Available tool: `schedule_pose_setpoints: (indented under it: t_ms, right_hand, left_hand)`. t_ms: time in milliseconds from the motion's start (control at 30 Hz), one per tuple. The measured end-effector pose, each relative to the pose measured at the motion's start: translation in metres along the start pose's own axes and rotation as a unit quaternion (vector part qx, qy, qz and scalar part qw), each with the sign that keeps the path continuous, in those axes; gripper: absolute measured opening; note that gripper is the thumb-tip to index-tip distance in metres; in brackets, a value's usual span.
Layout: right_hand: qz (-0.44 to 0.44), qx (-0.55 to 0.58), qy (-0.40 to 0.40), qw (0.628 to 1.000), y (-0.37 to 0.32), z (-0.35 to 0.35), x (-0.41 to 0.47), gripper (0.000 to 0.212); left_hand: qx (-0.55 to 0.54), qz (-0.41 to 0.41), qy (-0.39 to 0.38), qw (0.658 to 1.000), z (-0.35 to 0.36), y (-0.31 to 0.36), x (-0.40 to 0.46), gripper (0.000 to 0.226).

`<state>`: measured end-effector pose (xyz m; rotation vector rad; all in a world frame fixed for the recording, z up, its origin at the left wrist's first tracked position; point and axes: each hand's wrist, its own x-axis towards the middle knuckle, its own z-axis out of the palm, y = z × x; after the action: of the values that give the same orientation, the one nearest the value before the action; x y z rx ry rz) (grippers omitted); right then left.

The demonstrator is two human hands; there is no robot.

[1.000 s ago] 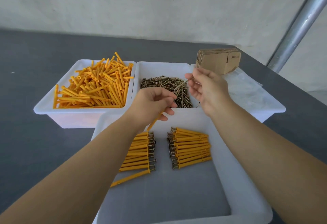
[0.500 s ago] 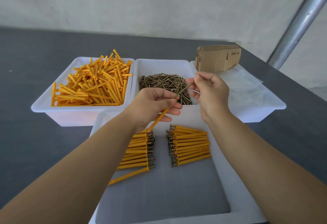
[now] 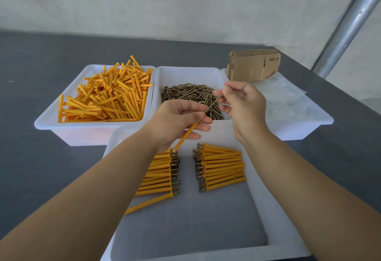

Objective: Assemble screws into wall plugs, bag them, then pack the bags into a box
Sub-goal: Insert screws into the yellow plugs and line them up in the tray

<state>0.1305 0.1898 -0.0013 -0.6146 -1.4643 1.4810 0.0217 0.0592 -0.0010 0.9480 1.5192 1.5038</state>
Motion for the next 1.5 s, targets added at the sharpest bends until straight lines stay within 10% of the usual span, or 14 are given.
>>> schedule_pose_setpoints:
  t_ms: [167,600,867,1133,1233,1400,1500]
  right_hand:
    - [-0.031,-0.099,-0.096,0.99,0.002,0.006,-0.007,0.015]
    - [0.017,-0.038,0.058,0.997,-0.002,-0.01,0.007,0.022]
    - [0.026,-0.037,0.048,0.998,-0.001,-0.01,0.005,0.019]
    - [0.018,-0.075,0.033,0.997,0.003,-0.01,0.005,0.02]
    - [0.005,-0.102,0.025,0.994,0.004,-0.01,0.005,0.021]
    - [-0.018,-0.142,0.012,0.99,0.006,-0.011,0.005,0.019]
    - [-0.03,-0.174,0.004,0.984,0.009,-0.012,0.008,0.018]
  left_hand:
    - [0.003,0.021,0.007,1.0,-0.001,0.0,0.001,0.021]
    - [0.207,0.131,0.02,0.969,0.029,-0.003,-0.005,0.018]
    - [0.606,0.208,0.042,0.766,0.047,-0.017,0.003,0.012]
    - [0.716,0.211,0.027,0.665,0.05,-0.038,0.013,0.02]
    - [0.699,0.225,0.018,0.679,0.049,-0.042,0.015,0.018]
    - [0.529,0.285,0.01,0.799,0.035,-0.03,0.014,0.012]
    - [0.455,0.303,0.109,0.83,0.019,-0.019,0.017,0.017]
